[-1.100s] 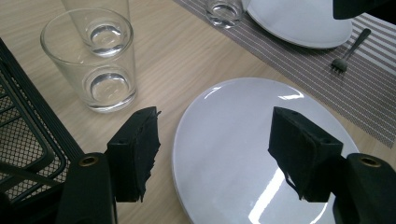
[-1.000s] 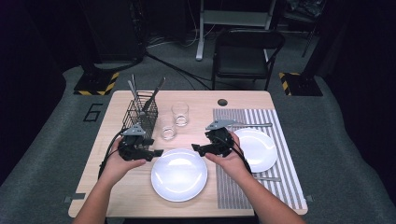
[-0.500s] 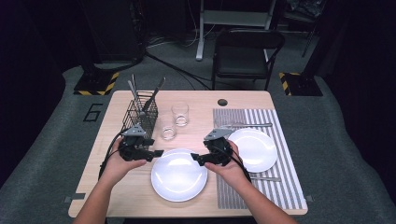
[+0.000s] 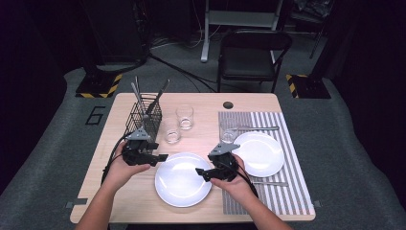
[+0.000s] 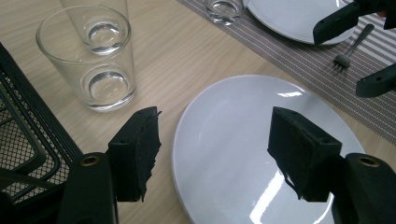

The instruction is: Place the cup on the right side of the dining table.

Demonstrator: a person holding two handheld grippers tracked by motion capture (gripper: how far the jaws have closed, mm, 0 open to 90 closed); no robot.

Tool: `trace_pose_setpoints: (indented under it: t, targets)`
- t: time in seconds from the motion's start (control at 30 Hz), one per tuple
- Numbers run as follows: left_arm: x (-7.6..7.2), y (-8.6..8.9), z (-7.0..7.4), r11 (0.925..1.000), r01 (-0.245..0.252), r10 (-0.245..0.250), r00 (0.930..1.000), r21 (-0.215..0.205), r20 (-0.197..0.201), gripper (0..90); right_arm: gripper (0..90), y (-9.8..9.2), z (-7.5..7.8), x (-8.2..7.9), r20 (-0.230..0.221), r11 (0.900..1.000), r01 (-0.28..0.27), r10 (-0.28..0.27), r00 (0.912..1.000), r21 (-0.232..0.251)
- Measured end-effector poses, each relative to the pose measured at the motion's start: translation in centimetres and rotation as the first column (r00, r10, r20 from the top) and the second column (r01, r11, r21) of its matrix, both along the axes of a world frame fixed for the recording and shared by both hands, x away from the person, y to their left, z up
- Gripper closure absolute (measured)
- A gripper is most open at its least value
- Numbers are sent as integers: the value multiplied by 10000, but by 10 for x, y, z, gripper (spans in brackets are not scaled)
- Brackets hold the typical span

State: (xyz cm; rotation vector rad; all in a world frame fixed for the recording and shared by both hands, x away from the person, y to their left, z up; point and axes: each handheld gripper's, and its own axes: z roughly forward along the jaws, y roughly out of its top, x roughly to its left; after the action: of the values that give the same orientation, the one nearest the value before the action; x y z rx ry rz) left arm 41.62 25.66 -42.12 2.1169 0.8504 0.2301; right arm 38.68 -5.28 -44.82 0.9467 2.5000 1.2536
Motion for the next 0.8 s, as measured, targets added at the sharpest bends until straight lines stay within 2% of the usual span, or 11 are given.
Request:
trace_pose_setpoints:
  t: [0.3, 0.43, 0.57, 0.8]
  targets:
    - [1, 0, -2, 10000, -6, 6, 10000, 23, -29, 335, 300, -1, -12, -7, -106, 10000, -84, 84, 9999, -23]
    - [1, 0, -3, 10000, -18, 18, 10000, 46, -70, 335, 304, -1, -16, -9, 113, 9999, -129, 129, 9999, -68]
    - [1, 0, -4, 10000, -35, 35, 10000, 56, -49, 336, 307, -1, -19, -10, 93, 9999, -109, 109, 9999, -3]
    - [1, 0, -4, 10000, -15, 16, 10000, 63, -45, 335, 318, 2, -32, -14, -8, 9990, -410, 410, 9992, -191]
